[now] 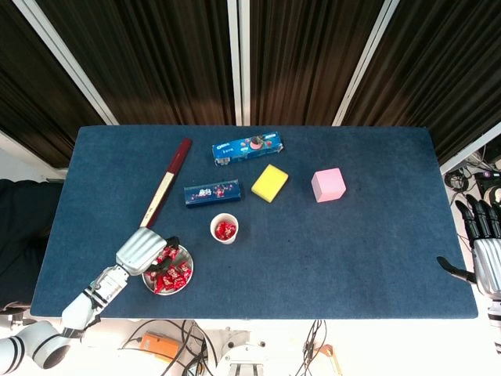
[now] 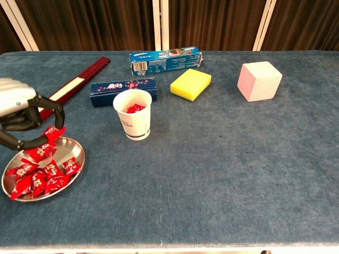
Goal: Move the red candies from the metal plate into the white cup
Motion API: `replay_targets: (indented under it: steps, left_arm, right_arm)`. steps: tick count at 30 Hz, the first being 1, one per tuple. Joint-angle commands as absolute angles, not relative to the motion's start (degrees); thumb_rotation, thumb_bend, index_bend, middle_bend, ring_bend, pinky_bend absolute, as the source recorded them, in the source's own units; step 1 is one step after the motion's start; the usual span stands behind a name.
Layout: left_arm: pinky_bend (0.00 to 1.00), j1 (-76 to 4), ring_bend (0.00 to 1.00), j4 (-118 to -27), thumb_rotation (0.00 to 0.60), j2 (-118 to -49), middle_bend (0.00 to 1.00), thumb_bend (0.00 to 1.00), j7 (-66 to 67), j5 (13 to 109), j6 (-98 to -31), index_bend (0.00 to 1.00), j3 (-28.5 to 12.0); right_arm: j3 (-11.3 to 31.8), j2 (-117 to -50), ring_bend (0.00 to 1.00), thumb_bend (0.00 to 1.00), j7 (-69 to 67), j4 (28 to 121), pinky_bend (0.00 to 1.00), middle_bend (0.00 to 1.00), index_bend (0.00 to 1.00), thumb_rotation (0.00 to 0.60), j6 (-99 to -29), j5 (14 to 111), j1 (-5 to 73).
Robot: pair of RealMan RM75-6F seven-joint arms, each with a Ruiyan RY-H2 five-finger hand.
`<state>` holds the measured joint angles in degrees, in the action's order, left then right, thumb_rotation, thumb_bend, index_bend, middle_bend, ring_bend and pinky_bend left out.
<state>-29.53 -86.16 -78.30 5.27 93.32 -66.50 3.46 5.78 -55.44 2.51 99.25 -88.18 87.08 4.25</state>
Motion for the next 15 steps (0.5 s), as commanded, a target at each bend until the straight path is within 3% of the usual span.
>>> replay_targets:
  steps: [1,5,15]
  left_arm:
    - [0.82,-30.5,0.85,-89.71,0.6,-77.04,0.95,0.43,3.62,93.0,-68.72,0.57,-0.08]
    - [0.82,-32.86,0.85,-92.26,0.6,-77.74,0.95,0.43,3.94,92.09,-67.64,0.57,-3.25]
    - [0.82,-39.93,0.85,-93.85,0.6,-82.0,0.95,0.4,11.41,81.35,-57.25,0.55,-9.53]
  right_arm:
    - [5.78,-55.47,0.0,0.24,1.94,98.93,0.07,0.04,0.0,0.6,-88.28,87.07,4.17]
    - [5.79,-55.59,0.0,0.24,1.28,98.23,0.07,0.04,0.0,0.6,-88.16,86.87,4.15]
    - [5.89,-55.86,0.0,0.24,-0.8,96.38,0.07,0.04,0.0,0.6,-87.87,86.04,3.99]
